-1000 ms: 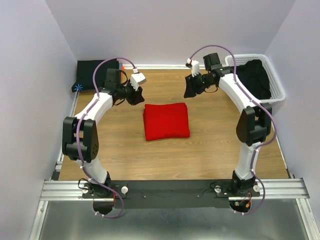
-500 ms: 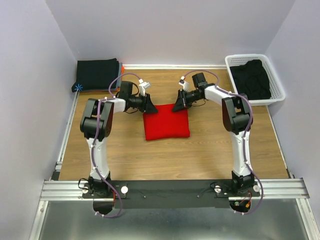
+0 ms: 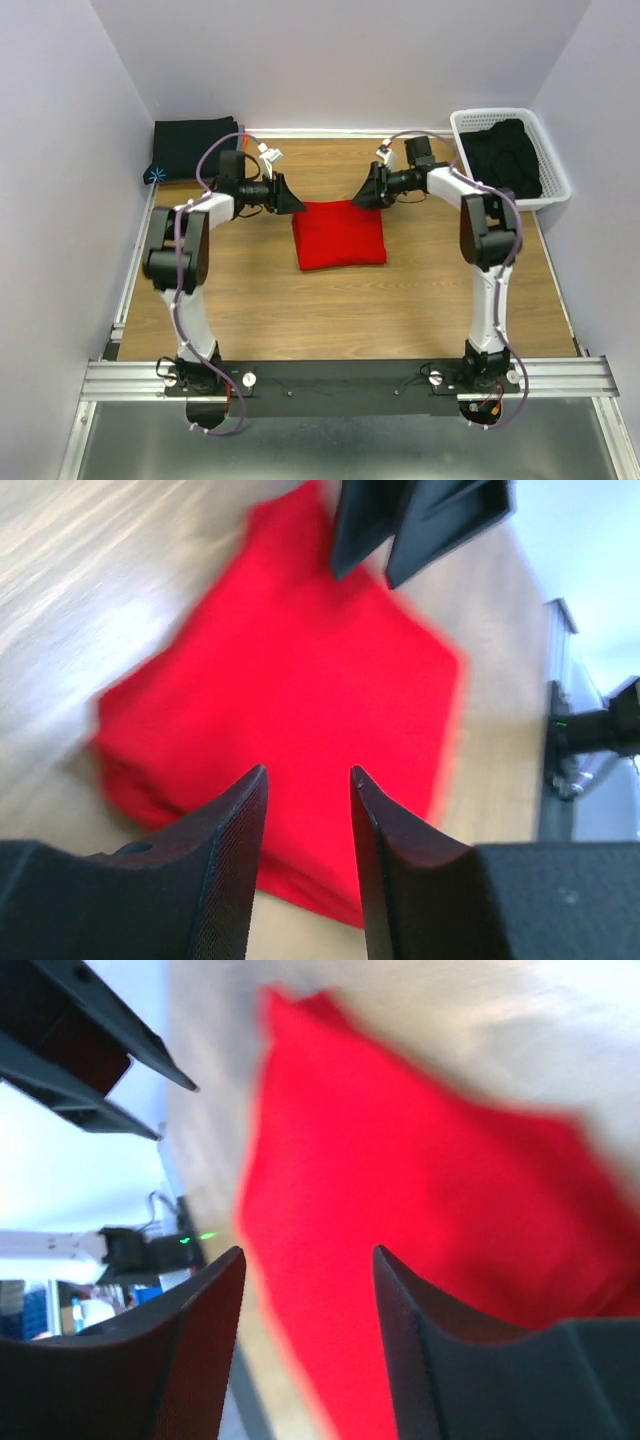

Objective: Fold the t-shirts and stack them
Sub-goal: Fold the tshirt

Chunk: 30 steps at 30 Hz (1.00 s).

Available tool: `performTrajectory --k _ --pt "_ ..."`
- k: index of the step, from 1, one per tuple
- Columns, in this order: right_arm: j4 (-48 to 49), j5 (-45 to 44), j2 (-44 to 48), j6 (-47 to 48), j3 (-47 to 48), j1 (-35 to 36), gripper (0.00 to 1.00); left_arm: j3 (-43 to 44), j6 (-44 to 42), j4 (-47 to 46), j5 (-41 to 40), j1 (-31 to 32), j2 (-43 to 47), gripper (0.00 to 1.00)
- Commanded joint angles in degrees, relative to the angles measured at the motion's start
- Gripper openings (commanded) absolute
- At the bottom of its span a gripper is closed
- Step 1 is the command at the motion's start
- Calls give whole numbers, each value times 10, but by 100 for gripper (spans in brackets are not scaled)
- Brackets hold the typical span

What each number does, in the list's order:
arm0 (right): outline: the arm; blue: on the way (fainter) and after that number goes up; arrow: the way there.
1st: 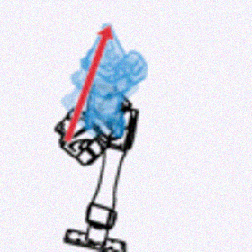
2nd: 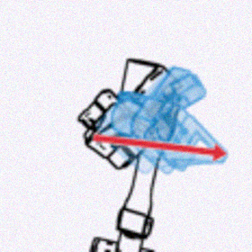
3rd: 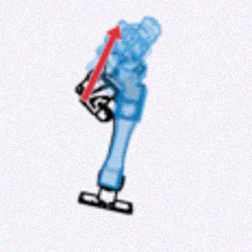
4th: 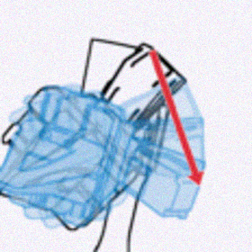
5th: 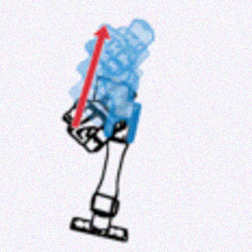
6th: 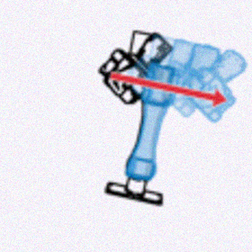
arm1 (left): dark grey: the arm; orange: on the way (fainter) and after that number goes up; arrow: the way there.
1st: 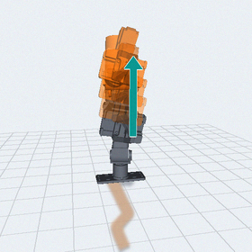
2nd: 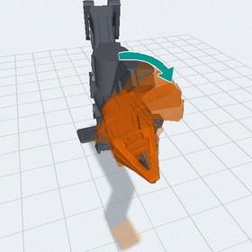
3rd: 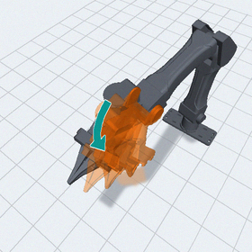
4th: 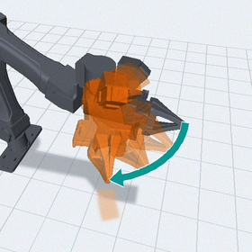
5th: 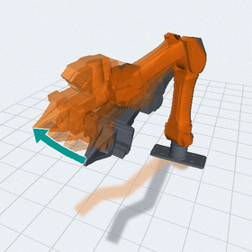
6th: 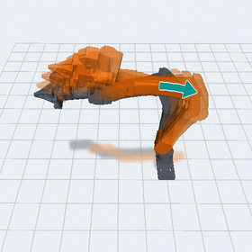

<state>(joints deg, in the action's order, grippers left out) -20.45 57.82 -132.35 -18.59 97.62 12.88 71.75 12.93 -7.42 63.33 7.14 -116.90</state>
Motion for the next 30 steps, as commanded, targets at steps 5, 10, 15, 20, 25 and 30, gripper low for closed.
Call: performTrajectory --k 5,10,15,20,25,30 --pt "56 48 219 -94 -179 35 79 -182 21 -11 52 82 232 63" --pt "61 67 250 -111 -290 50 100 -262 119 -127 52 133 251 92" --pt "74 83 224 -117 -314 54 100 -240 134 -165 52 162 187 93" --pt "74 80 163 -82 -292 53 100 -218 128 -170 35 158 97 93" --pt "74 71 108 -53 -302 43 100 -230 137 -172 22 115 16 93" --pt "74 64 90 -43 -333 33 100 -240 134 -168 26 75 -3 93"
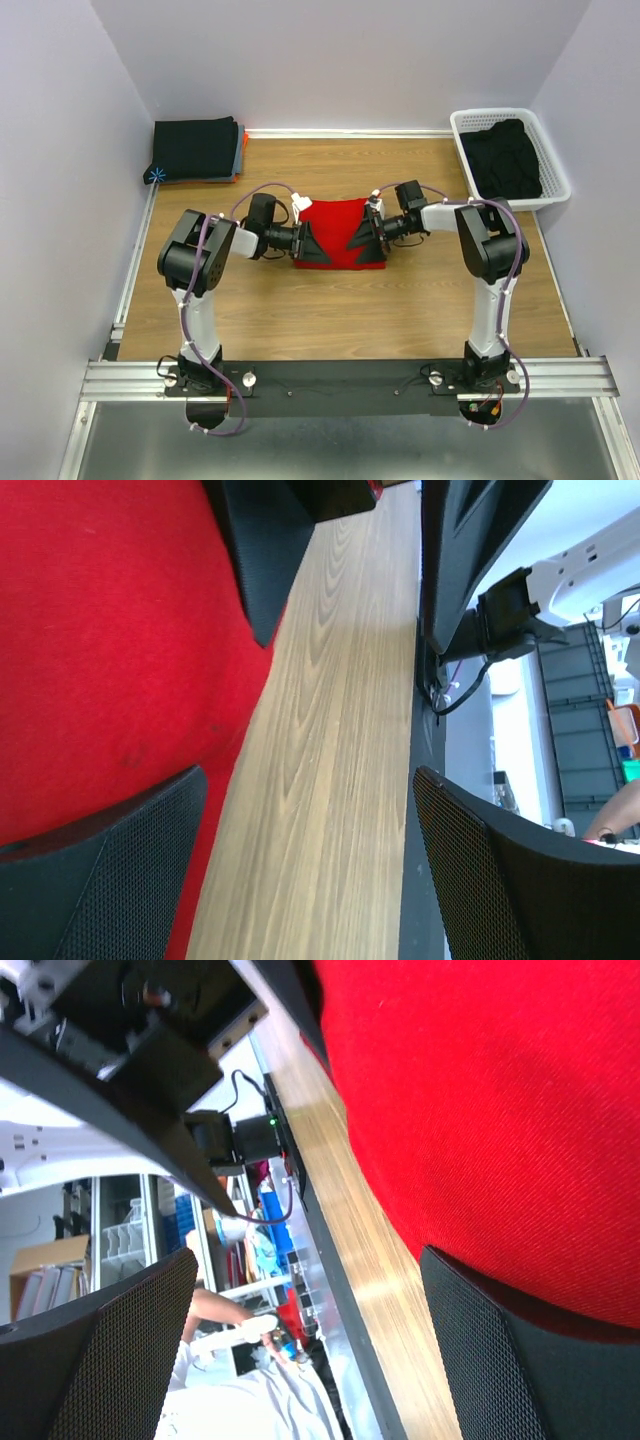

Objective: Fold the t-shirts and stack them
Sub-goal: Fold the tshirt

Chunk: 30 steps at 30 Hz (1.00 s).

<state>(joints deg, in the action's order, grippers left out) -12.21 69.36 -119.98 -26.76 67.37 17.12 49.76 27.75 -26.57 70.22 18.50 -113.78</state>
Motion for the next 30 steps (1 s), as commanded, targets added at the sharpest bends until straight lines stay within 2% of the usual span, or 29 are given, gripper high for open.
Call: performTrajectory --k 1,4,8,11,13,18,25,30 --pt "-9 -52 -29 39 -36 -10 100 -21 -17 27 -39 -41 -29 93" --pt "-12 -36 6 37 -38 -10 100 -26 -62 63 -13 -42 14 93" --pt "-18 -13 83 15 -3 -9 100 -29 -116 138 14 -40 128 93" --pt "-16 -26 105 -5 27 -1 100 -20 -109 145 11 -40 165 93" --pt "-13 -31 86 -10 55 12 100 0 -97 125 1 -40 162 93" --pt "39 -38 27 -54 90 49 100 37 15 18 -31 -42 101 93" --pt "68 -70 -56 -62 83 58 100 22 58 -52 -55 -52 27 93" --pt "75 -79 -97 -58 61 56 100 -4 63 -53 -70 -78 2 93"
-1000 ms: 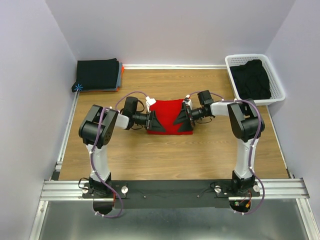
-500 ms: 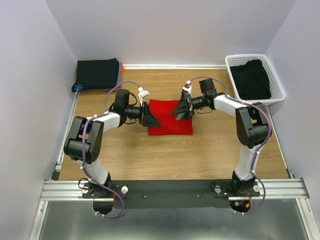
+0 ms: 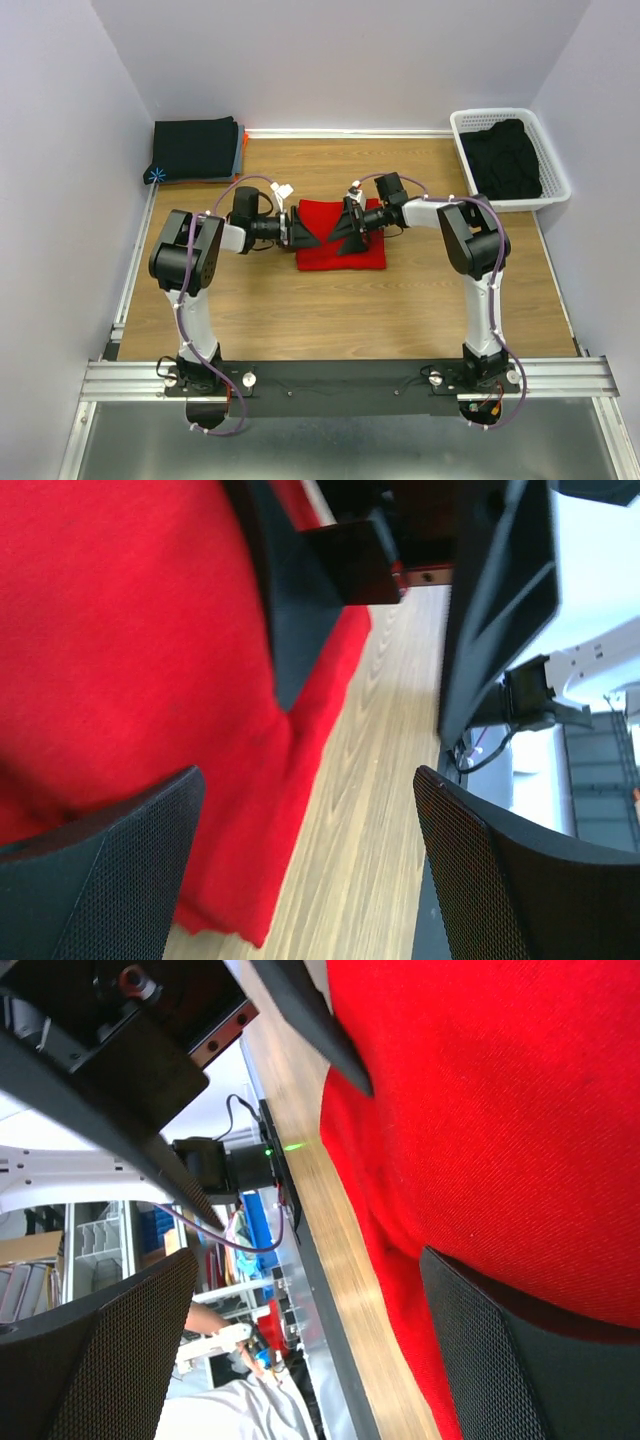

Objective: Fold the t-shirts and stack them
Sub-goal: Fold the tshirt

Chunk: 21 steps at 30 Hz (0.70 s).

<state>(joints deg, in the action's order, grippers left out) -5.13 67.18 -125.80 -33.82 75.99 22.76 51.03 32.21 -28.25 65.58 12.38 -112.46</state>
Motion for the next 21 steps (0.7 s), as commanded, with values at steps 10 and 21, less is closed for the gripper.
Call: performTrajectory --k 10,21 --pt "-2 9 89 -24 37 -18 100 25 -24 19 12 -20 93 93" --pt "-10 -13 -47 10 159 -106 100 175 55 -44 -51 9 -39 95"
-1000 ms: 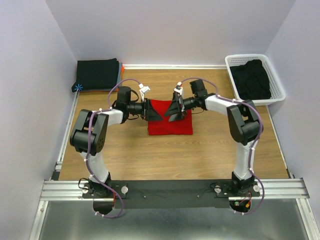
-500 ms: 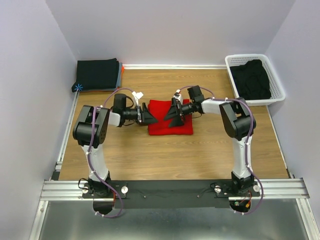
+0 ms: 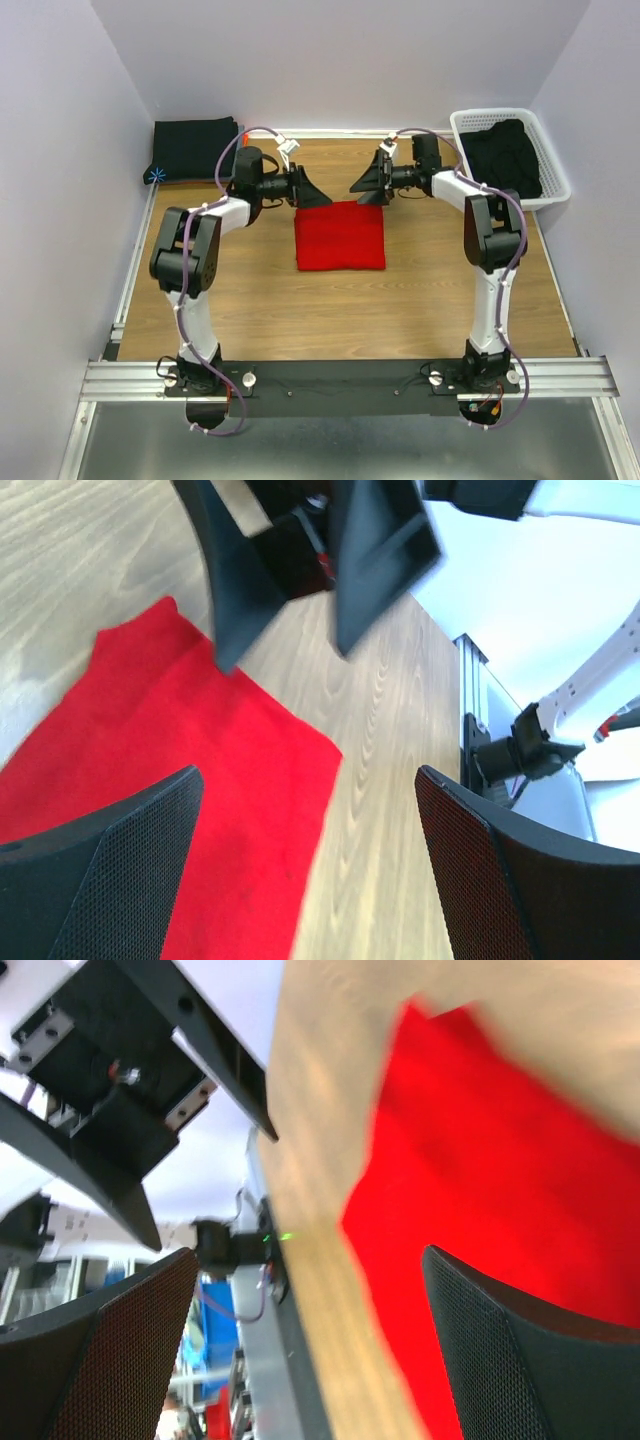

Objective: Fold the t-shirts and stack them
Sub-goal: Fold the tshirt, then neatly place the folded tshirt to the corner

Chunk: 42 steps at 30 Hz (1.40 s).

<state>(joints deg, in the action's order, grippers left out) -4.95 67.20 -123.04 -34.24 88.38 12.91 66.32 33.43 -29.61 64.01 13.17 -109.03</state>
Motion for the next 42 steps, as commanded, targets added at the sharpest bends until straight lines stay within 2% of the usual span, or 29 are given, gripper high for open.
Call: performTrajectory --k 1,4,11,16,19,21,22,23,24,26,29,30,32,33,35,36,38,40,42 --pt "-12 -15 -75 15 45 -10 100 28 51 -36 -37 0 -87 95" --pt "-12 -33 -126 25 71 -18 100 42 67 -56 -56 -6 -133 95" --pt "-15 -76 -177 54 79 -46 100 68 123 -92 -69 -36 -229 94" --pt "-27 -86 -183 62 114 -51 99 68 111 -92 -56 -38 -182 94" --pt "-33 -87 -134 67 133 -52 99 67 39 -40 -57 -39 -96 94" --pt "-44 -94 -100 80 136 -52 99 75 -77 69 -75 -42 -18 94" --pt "-48 -97 -77 88 133 -53 99 80 -117 108 -107 -45 10 94" --pt "-62 -105 -38 106 129 -51 99 79 -193 171 -130 -46 65 94" --pt "-74 -110 -16 120 124 -47 99 77 -226 197 -189 -50 92 94" --pt "-108 -130 37 157 121 -39 97 66 -275 246 -246 -56 145 94" --pt "-198 -203 97 260 117 -2 95 44 -306 263 -342 -83 242 95" --pt "-230 -251 110 303 112 26 95 39 -302 268 -404 -90 286 95" --pt "-252 -300 136 338 89 61 93 35 -304 271 -452 -110 347 95" --pt "-265 -359 159 387 80 103 92 35 -305 271 -509 -115 364 98" --pt "-269 -416 175 426 45 171 92 41 -320 295 -557 -127 400 98" --pt "-270 -472 184 435 34 195 91 49 -330 312 -584 -127 406 98" --pt "-270 -517 185 447 20 239 89 72 -371 386 -575 -127 412 98" --pt "-270 -584 172 459 3 302 88 91 -388 437 -534 -127 413 98" --pt "-270 -635 158 465 -4 354 83 73 -413 485 -480 -127 421 98"
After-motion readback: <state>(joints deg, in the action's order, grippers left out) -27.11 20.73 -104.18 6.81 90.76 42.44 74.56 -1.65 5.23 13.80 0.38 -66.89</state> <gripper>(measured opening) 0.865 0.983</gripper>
